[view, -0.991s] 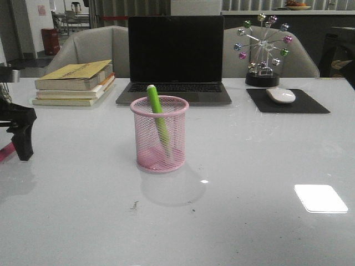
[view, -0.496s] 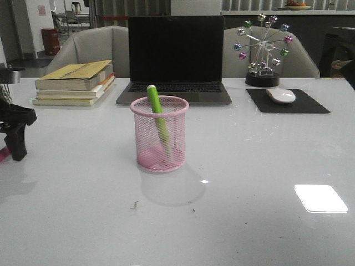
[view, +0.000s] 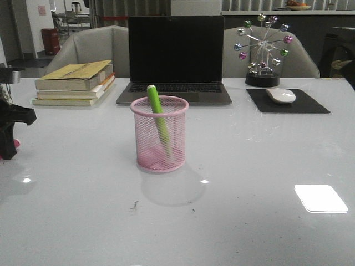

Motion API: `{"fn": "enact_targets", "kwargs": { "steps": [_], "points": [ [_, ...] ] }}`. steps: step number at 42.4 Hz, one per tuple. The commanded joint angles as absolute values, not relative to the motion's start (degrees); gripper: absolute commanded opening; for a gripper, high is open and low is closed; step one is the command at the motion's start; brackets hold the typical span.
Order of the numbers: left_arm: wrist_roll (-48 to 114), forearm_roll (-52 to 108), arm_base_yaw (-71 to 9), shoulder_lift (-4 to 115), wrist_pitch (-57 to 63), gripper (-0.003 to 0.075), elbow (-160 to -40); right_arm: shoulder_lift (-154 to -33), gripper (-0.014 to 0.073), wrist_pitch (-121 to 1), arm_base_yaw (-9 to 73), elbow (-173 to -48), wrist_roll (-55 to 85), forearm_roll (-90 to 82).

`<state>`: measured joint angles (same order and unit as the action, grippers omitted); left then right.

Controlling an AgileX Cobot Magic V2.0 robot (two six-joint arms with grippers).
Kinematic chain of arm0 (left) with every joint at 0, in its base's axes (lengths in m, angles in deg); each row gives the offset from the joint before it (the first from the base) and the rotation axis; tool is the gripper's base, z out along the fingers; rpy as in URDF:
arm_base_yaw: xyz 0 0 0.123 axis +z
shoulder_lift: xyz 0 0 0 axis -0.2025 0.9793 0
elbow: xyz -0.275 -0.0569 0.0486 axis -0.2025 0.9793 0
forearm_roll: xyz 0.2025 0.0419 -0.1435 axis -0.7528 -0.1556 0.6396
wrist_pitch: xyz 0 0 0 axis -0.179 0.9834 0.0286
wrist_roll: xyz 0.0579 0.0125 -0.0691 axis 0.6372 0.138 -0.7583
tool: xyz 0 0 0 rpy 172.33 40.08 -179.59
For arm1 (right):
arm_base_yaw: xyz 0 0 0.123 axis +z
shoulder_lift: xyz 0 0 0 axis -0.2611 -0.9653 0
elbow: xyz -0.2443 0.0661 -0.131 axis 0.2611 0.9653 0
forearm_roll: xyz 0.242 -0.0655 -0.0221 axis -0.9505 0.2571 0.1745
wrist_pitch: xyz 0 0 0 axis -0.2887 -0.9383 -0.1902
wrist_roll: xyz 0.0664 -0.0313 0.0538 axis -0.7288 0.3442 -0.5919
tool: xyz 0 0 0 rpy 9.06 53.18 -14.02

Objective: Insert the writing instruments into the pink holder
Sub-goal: 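Lower the left gripper onto the pink marker and grasp it, then carry the pink marker over the holder and drop it in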

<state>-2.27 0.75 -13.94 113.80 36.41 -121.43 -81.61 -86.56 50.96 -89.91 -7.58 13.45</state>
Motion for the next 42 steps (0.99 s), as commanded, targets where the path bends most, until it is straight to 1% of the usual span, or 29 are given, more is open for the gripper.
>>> {"fn": "enact_targets", "kwargs": {
  "steps": [1,3,8,11,20,26,34,42],
  "points": [
    [-2.7,0.8,-14.3,110.9,36.4,0.0106,-122.9,-81.1,0.0529,-83.3,50.6,-91.4,-6.9,14.1],
    [-2.7,0.8,-14.3,110.5,36.7,0.0092,-122.9,-81.1,0.0529,-83.3,50.6,-91.4,-6.9,14.1],
    [-2.7,2.1,-14.3,108.3,36.5,0.0092,-122.8,-81.1,0.0529,-83.3,50.6,-91.4,-6.9,14.1],
    [-2.7,4.0,-14.3,105.6,34.4,0.0092,-121.6,-81.1,0.0529,-83.3,50.6,-91.4,-6.9,14.1],
    [-2.4,8.2,-14.4,92.6,22.3,0.0091,-111.8,-81.1,0.0529,-83.3,50.6,-91.4,-6.9,14.1],
    [-2.4,10.1,-16.6,82.6,11.9,0.0092,-105.2,-81.1,0.0529,-83.3,50.6,-91.4,-6.9,14.1],
    [-2.4,11.6,-24.5,73.4,-3.7,0.0092,-98.0,-81.1,0.0529,-83.3,50.6,-91.4,-6.9,14.1],
    [-2.4,11.6,-36.9,71.7,-28.1,0.0091,-90.3,-81.1,0.0529,-83.3,50.6,-91.4,-6.9,14.1]
  ]
}}
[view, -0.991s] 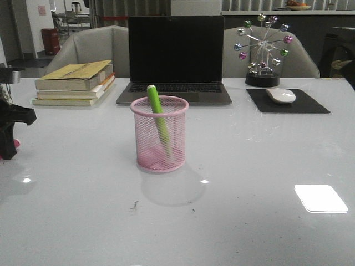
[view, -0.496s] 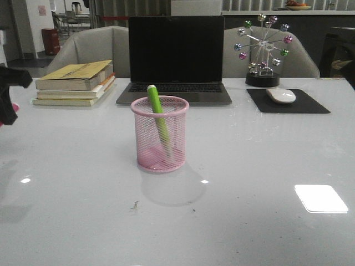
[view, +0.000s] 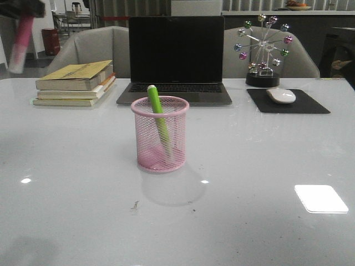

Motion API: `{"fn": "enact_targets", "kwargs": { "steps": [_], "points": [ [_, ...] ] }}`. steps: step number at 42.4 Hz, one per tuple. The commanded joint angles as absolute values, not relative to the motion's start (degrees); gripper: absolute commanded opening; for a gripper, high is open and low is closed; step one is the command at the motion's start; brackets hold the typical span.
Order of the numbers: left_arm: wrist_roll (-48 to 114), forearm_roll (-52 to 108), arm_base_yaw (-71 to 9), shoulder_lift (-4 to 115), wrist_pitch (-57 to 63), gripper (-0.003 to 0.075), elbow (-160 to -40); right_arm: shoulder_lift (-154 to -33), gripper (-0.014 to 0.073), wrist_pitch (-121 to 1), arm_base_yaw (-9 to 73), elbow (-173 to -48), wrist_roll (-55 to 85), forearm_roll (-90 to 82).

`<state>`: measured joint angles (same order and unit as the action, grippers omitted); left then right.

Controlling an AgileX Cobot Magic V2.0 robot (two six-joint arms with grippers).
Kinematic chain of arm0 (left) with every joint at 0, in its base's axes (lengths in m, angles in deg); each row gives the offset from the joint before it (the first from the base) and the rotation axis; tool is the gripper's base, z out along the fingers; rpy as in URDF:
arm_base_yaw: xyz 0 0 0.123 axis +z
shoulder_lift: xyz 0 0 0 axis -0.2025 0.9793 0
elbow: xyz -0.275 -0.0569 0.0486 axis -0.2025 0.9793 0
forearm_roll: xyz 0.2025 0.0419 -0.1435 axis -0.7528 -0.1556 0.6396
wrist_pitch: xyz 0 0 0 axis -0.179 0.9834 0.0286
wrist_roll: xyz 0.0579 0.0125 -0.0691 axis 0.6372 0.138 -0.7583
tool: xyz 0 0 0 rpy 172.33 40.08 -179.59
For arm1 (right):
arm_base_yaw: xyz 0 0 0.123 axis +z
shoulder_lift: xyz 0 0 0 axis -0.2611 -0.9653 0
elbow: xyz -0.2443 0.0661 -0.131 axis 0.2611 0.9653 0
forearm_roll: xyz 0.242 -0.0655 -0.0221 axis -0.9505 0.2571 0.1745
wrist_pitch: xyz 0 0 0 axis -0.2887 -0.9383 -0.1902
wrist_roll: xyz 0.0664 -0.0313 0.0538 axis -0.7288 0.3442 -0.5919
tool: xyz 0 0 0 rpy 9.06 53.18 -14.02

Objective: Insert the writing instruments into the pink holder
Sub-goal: 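Carry the pink marker over the holder and drop it in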

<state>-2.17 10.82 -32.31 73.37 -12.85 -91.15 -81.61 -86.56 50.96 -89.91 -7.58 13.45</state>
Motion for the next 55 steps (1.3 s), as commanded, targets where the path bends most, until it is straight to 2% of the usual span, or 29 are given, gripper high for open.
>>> {"fn": "enact_targets", "kwargs": {
  "steps": [1,10,16,20,32,45,49,55],
  "points": [
    [-2.4,11.5,-38.2,72.0,-30.7,0.0091,-89.7,-81.1,0.0529,-83.3,50.6,-91.4,-6.9,14.1],
    [-2.4,10.5,-48.3,79.6,-50.1,0.0092,-88.1,-81.1,0.0529,-83.3,50.6,-91.4,-6.9,14.1],
    [-2.4,9.0,-50.7,87.6,-62.4,0.0091,-88.3,-81.1,0.0529,-83.3,50.6,-91.4,-6.9,14.1],
    [-2.4,9.0,-51.4,91.8,-65.8,0.0091,-89.4,-81.1,0.0529,-83.3,50.6,-91.4,-6.9,14.1],
    [-2.8,9.0,-51.4,100.2,-65.8,0.0092,-93.6,-81.1,0.0529,-83.3,50.6,-91.4,-6.9,14.1],
    [-2.8,9.0,-51.4,102.2,-58.2,0.0093,-93.6,-81.1,0.0529,-83.3,50.6,-91.4,-6.9,14.1],
    [-2.8,9.0,-51.4,102.2,-56.6,0.014,-93.6,-81.1,0.0529,-83.3,50.6,-91.4,-6.9,14.1],
    [-2.8,9.0,-51.4,102.2,-56.1,0.029,-93.6,-81.1,0.0529,-83.3,50.6,-91.4,-6.9,14.1]
  ]
}}
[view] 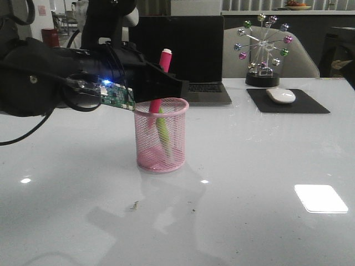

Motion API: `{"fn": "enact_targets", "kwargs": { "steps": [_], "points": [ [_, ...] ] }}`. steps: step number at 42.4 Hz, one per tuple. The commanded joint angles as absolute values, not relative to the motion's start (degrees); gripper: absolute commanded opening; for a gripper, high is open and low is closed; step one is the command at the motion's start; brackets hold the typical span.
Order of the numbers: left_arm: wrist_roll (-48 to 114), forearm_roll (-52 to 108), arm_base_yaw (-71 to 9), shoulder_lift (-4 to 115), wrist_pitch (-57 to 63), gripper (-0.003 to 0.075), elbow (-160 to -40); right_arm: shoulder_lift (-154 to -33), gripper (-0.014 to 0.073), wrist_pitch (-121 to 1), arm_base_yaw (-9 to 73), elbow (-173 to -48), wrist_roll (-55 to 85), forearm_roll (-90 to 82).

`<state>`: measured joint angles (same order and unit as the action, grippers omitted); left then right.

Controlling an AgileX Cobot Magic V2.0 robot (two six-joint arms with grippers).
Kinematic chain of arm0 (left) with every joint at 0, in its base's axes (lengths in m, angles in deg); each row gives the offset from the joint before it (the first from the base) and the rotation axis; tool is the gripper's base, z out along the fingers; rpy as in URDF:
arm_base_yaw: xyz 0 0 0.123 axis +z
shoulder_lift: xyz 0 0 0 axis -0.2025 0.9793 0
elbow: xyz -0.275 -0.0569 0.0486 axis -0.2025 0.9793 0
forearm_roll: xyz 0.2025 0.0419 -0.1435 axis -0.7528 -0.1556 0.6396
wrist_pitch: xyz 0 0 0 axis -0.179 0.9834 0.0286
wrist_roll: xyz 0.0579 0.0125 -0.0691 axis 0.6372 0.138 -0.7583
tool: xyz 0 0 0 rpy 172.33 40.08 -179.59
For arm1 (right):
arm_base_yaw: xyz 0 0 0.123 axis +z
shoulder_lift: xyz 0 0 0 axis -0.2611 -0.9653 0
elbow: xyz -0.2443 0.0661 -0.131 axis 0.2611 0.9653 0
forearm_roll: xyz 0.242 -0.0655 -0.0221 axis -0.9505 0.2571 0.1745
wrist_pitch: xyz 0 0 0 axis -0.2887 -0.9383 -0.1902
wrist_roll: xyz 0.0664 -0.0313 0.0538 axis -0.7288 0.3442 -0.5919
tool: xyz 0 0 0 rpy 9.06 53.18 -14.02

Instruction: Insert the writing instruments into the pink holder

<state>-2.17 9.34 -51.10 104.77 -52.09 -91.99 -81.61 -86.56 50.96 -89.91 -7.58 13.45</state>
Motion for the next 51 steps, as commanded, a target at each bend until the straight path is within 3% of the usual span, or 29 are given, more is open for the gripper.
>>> {"fn": "enact_targets", "kwargs": {
  "steps": [1,6,23,29,39,51],
  "points": [
    [-2.8,9.0,-51.4,102.2,-56.1,0.0318,-93.6,-81.1,0.0529,-83.3,50.6,-91.4,-6.9,14.1],
    [-2.8,9.0,-51.4,102.2,-56.1,0.0379,-93.6,-81.1,0.0529,-83.3,50.6,-91.4,-6.9,14.1],
    [-1.9,7.7,-50.6,90.1,-40.9,0.0384,-93.7,-81.1,0.0529,-83.3,50.6,-91.4,-6.9,14.1],
    [-1.9,2.7,-49.6,81.8,-26.2,0.0385,-94.6,-81.1,0.0529,-83.3,50.6,-91.4,-6.9,14.1],
    [-1.9,-0.3,-47.9,68.4,10.2,0.0384,-99.9,-81.1,0.0529,-83.3,50.6,-91.4,-6.9,14.1],
    [-2.5,-1.1,-47.9,55.9,29.6,0.0384,-100.9,-81.1,0.0529,-83.3,50.6,-91.4,-6.9,14.1]
  ]
}}
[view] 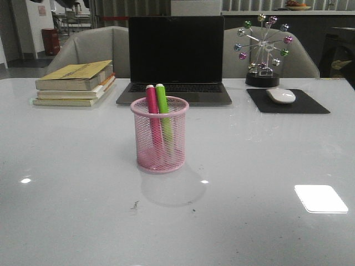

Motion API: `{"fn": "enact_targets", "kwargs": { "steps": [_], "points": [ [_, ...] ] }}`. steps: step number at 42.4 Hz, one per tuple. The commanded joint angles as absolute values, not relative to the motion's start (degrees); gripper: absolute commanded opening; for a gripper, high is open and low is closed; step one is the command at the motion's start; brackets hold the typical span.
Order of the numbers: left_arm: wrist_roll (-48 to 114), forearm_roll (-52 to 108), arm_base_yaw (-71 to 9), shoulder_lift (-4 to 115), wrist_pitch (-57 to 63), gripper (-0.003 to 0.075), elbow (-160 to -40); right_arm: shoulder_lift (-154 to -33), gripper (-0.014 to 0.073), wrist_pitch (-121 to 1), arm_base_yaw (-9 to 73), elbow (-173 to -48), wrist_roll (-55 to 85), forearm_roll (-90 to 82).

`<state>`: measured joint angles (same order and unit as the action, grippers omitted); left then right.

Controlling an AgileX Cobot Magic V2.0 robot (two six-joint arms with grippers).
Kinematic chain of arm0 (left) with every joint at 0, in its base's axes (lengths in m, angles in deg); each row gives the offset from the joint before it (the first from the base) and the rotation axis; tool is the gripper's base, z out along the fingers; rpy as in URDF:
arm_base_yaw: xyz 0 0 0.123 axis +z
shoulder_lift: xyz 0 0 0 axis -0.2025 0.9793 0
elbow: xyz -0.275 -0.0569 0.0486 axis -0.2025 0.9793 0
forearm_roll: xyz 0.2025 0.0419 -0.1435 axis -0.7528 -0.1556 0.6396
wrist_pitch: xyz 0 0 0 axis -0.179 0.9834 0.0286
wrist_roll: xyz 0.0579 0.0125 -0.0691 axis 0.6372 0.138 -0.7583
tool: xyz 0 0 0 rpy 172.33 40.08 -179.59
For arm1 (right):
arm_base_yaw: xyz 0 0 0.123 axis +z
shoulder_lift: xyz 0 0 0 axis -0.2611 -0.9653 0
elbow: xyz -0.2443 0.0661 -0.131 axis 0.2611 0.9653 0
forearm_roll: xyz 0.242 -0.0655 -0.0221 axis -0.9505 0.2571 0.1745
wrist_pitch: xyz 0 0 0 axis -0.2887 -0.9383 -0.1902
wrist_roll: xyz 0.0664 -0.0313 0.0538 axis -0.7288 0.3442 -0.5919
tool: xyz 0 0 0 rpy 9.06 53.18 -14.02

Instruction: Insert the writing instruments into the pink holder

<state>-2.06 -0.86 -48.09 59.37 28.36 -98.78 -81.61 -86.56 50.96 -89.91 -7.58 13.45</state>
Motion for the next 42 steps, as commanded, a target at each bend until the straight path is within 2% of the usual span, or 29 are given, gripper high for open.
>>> {"fn": "enact_targets", "kwargs": {
  "steps": [1,16,28,32,42],
  "points": [
    [-3.0,-1.1,-47.9,54.9,31.1,0.0384,-100.9,-81.1,0.0529,-83.3,50.6,-91.4,-6.9,14.1],
    [-6.5,-0.9,-47.9,42.0,33.4,0.0384,-90.8,-81.1,0.0529,-82.6,50.6,-91.4,-6.9,14.1],
    [-6.5,-0.9,-47.9,39.8,32.3,0.0384,-87.9,-81.1,0.0526,-82.6,50.6,-91.4,-6.9,14.1],
    [-6.5,-0.9,-47.9,39.8,32.3,0.0358,-87.9,-81.1,0.0464,-82.7,50.6,-91.4,-6.9,14.5],
    [-6.5,-1.6,-47.9,39.8,32.2,0.0139,-87.9,-81.1,0.0132,-82.7,50.6,-91.4,-6.9,14.5]
  ]
}}
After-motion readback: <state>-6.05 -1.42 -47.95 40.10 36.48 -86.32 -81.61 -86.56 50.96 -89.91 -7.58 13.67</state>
